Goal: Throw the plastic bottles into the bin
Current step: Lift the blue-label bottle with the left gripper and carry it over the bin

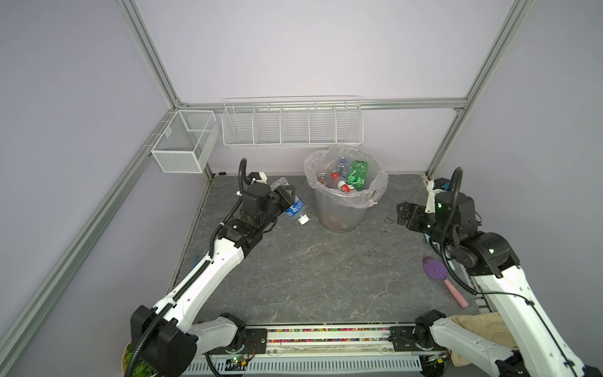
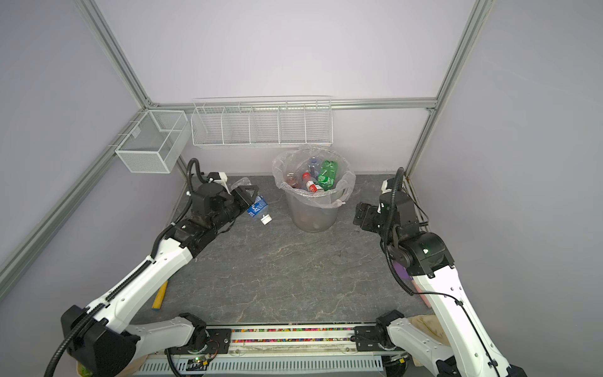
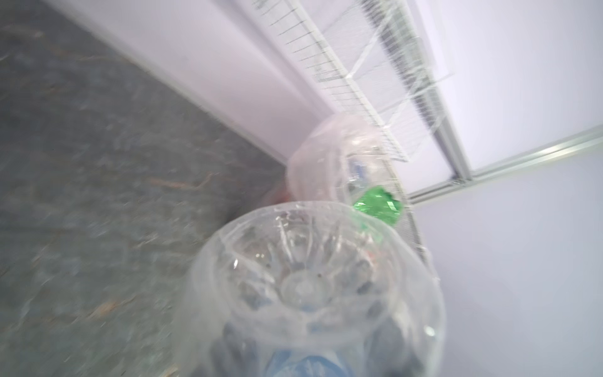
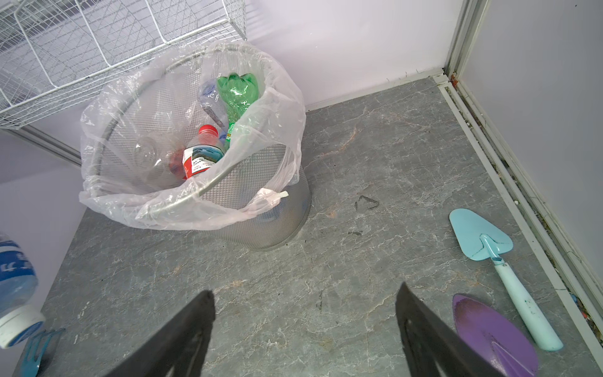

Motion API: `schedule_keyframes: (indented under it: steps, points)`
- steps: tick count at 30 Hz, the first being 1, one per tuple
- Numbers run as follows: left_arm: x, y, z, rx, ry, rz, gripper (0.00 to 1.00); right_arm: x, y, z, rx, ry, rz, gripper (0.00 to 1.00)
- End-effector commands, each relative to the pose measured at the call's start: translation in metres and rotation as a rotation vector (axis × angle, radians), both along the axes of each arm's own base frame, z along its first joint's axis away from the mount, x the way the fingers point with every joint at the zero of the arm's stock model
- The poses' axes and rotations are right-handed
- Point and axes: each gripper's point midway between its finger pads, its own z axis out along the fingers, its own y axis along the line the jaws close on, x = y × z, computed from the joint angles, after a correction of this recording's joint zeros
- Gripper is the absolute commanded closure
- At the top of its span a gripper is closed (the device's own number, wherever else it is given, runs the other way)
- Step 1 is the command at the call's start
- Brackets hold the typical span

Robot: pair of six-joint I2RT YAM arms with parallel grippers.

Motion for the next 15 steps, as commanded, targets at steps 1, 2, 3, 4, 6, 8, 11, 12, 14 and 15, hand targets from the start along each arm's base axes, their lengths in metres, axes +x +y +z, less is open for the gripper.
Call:
schedule_keyframes:
  steps: [1,2,3,4,6,8,11,12,14,15]
  points:
    - [-0.027,-0.012,0.104,-0.04,-0.423,-0.123,1.0,-0.002,0.0,0.005,0.033,-0.029,-0.002,0.11]
    - [-0.032,-0.013,0.114,-0.023,-0.451,-0.14,1.0,-0.002,0.0,0.006,0.035,-0.031,-0.002,0.11]
    - [-0.038,-0.015,0.125,-0.008,-0.48,-0.16,1.0,-0.002,0.0,0.006,0.035,-0.032,-0.001,0.11]
    - [-0.043,-0.017,0.134,0.004,-0.509,-0.176,1.0,-0.003,0.0,0.007,0.037,-0.034,0.002,0.11]
    - [-0.051,-0.018,0.148,0.017,-0.559,-0.187,1.0,-0.003,0.001,0.008,0.042,-0.037,0.007,0.1]
    - [-0.054,-0.016,0.158,0.026,-0.593,-0.181,1.0,-0.004,0.002,0.01,0.046,-0.041,0.012,0.1]
    - [-0.06,-0.016,0.177,0.034,-0.655,-0.179,1.0,-0.006,0.002,0.01,0.049,-0.04,0.018,0.1]
    - [-0.063,-0.018,0.184,0.047,-0.675,-0.187,1.0,-0.006,0.003,0.009,0.048,-0.038,0.019,0.1]
    - [-0.068,-0.024,0.194,0.092,-0.711,-0.202,1.0,-0.007,0.002,0.009,0.047,-0.039,0.022,0.1]
    - [-0.07,-0.028,0.198,0.121,-0.729,-0.208,1.0,-0.007,0.003,0.008,0.048,-0.038,0.023,0.1]
